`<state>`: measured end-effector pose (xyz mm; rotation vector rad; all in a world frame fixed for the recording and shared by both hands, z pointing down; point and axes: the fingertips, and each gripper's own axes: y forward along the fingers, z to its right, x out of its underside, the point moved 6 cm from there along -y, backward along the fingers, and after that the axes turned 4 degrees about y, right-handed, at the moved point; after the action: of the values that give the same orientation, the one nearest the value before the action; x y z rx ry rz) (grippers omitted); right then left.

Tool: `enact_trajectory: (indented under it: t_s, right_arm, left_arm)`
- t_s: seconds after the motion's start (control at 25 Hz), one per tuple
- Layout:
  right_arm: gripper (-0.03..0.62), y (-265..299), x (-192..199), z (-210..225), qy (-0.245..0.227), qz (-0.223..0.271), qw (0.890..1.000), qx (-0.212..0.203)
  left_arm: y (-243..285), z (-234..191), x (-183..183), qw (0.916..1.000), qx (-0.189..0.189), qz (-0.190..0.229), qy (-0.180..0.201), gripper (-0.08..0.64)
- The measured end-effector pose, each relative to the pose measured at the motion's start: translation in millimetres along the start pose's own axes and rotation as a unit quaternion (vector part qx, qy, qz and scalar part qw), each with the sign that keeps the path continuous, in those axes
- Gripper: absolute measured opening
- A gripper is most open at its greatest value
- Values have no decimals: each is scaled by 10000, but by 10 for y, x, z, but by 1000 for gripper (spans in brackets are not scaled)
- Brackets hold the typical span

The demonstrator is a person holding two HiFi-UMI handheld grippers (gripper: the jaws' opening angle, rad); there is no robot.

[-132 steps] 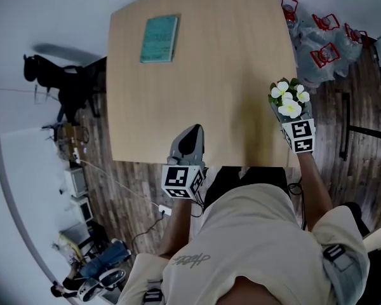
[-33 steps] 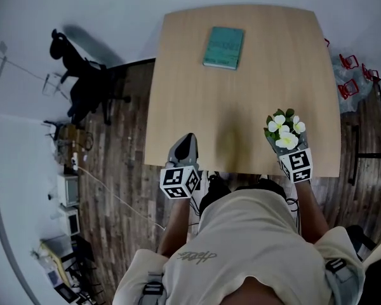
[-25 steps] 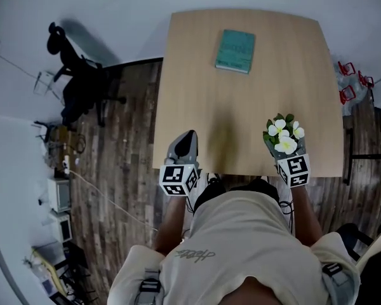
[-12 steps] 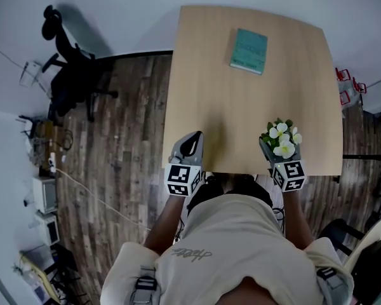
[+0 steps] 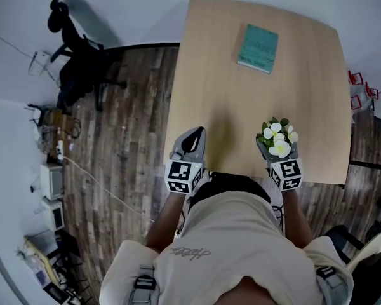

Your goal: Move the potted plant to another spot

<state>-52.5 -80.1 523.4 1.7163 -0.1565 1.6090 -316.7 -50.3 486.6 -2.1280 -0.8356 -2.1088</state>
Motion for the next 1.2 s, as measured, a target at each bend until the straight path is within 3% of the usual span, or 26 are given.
enact_trajectory:
  t_s: [0.24, 0.52, 0.92, 1.2]
  right_arm:
    - [339, 239, 1, 201, -74, 47, 9986, -531]
    - [339, 294, 108, 459, -123, 49, 9977, -665]
    - [339, 129, 230, 644, 115, 83, 9994, -302]
    - [339, 162, 125, 371, 90, 113, 9997, -182]
  left_arm:
    - [139, -88, -195, 9986, -506, -120, 105, 18]
    - [311, -61, -379, 9964, -778, -157, 284, 18]
    - [570, 54, -533, 9972, -439, -219, 572, 17]
    - [458, -108, -578, 9978, -203, -9, 627, 17]
